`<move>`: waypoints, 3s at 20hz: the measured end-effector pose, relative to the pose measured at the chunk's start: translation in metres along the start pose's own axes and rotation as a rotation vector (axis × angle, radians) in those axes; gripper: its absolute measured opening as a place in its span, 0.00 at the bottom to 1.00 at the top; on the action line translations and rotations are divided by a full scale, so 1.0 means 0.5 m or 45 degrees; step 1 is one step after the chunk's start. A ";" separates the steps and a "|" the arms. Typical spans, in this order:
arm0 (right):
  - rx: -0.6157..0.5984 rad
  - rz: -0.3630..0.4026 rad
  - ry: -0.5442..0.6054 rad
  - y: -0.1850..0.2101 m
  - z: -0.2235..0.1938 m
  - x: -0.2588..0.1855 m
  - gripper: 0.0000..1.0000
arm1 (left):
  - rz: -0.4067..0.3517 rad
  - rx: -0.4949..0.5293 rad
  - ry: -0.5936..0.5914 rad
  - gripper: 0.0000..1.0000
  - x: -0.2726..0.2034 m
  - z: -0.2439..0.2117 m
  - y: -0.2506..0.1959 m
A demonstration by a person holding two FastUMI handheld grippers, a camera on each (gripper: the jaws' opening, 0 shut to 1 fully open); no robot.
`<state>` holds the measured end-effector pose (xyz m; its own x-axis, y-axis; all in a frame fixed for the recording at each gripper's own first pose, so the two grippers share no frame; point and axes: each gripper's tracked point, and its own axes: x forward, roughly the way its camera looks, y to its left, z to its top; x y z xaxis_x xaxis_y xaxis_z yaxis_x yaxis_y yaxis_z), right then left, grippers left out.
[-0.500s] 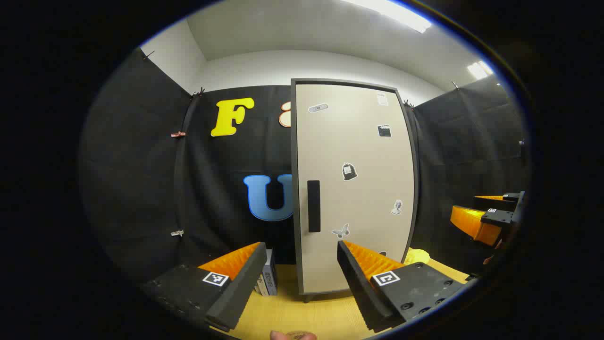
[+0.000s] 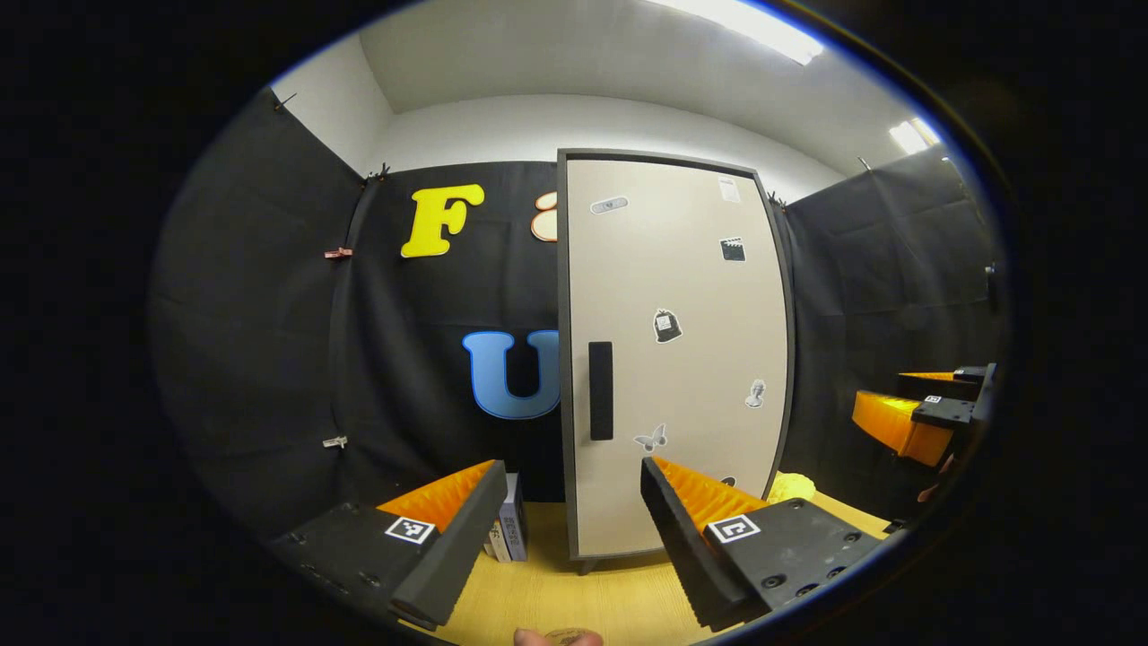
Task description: Open the cabinet door with the right hand, grasp the bottle in the cabinet with the left hand and place it on the coaster, then close the cabinet door with the right hand.
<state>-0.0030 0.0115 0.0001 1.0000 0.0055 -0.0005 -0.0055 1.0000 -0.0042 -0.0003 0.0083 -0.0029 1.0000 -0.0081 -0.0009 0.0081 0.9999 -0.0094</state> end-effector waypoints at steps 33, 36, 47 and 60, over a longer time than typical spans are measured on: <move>0.064 0.272 -0.021 0.440 -0.008 0.342 0.97 | 0.160 0.003 0.049 0.95 -0.040 -0.064 0.184; 0.060 0.248 0.011 0.464 -0.037 0.395 0.97 | 0.170 -0.007 0.060 0.95 -0.035 -0.072 0.194; 0.050 0.301 0.109 0.502 -0.091 0.433 0.24 | 0.208 -0.013 0.081 0.95 -0.051 -0.079 0.207; 0.101 0.512 0.136 0.384 -0.051 0.162 0.18 | 0.131 -0.011 0.051 0.94 -0.080 -0.052 0.123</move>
<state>0.0767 0.2036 -0.0262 0.9126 0.3988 -0.0902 -0.3909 0.9156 0.0942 -0.0398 0.0699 -0.0293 0.9947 0.0943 -0.0421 -0.0950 0.9953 -0.0159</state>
